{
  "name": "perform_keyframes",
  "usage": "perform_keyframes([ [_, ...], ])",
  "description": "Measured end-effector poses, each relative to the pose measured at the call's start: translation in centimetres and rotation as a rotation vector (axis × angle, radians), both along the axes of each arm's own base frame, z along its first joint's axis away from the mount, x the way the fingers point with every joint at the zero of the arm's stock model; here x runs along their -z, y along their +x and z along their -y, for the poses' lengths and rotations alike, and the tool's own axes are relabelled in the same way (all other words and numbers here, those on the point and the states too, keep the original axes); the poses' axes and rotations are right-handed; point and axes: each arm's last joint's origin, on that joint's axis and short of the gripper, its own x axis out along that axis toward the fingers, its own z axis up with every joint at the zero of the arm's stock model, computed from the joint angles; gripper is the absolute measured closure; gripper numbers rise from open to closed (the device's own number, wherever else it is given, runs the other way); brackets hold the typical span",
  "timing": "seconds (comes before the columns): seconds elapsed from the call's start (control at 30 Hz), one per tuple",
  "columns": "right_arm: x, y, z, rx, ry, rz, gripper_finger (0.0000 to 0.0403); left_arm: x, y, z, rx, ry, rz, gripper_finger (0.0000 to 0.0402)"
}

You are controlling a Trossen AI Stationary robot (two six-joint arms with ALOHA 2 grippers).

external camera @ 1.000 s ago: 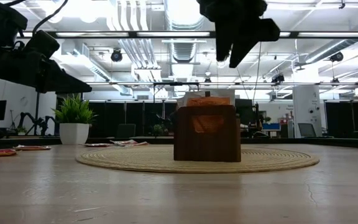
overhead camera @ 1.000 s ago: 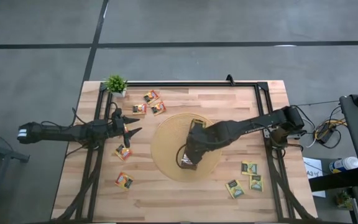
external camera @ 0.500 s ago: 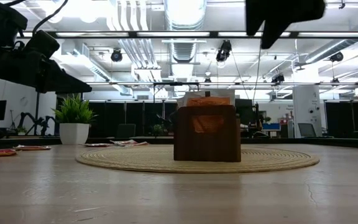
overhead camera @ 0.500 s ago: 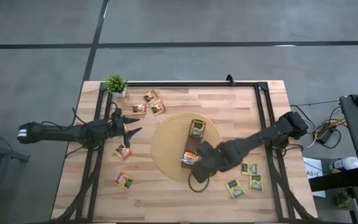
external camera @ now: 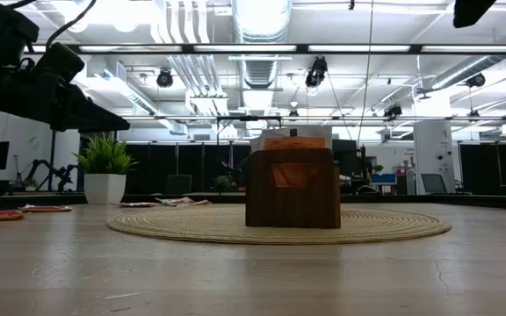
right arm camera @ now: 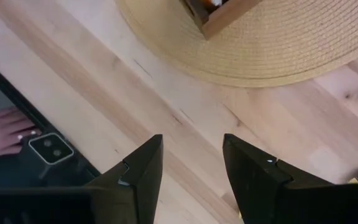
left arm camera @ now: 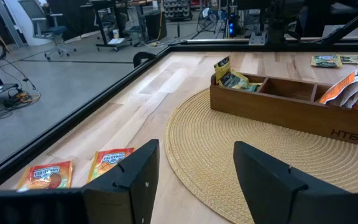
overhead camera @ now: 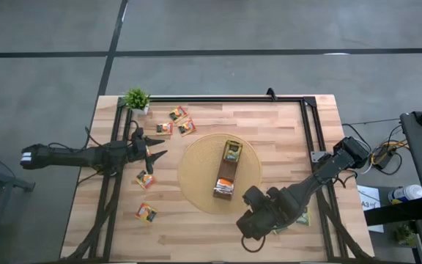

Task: Pick & Place Tea
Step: Put the left yellow tea bag into the top section of the wooden organizer

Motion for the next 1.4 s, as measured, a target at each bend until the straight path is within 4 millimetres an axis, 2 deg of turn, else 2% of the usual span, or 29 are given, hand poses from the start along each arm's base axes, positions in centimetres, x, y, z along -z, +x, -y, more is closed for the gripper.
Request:
perform_keyframes([
  [0.2,0.0,-0.9,-1.2,-0.057,0.014,-0.013,0.0234,0.0,0.0,0.0,0.0,0.0,0.0,0.0199],
  [0.53,0.0,-1.4,-2.1,-0.317,0.017,-0.043,0.0238,0.0,0.0,0.0,0.0,0.0,0.0,0.0199],
  [0.93,-0.2,-0.7,-2.6,-0.262,0.072,0.039,0.024,0.0,0.0,0.0,0.0,0.0,0.0,0.0199],
  [1.17,0.7,-2.3,-2.9,-0.036,0.158,-0.117,0.0253,0.0,0.0,0.0,0.0,0.0,0.0,0.0199],
  [1.4,2.5,-4.0,-3.6,0.02,0.148,-0.214,0.0252,0.0,0.0,0.0,0.0,0.0,0.0,0.0199],
])
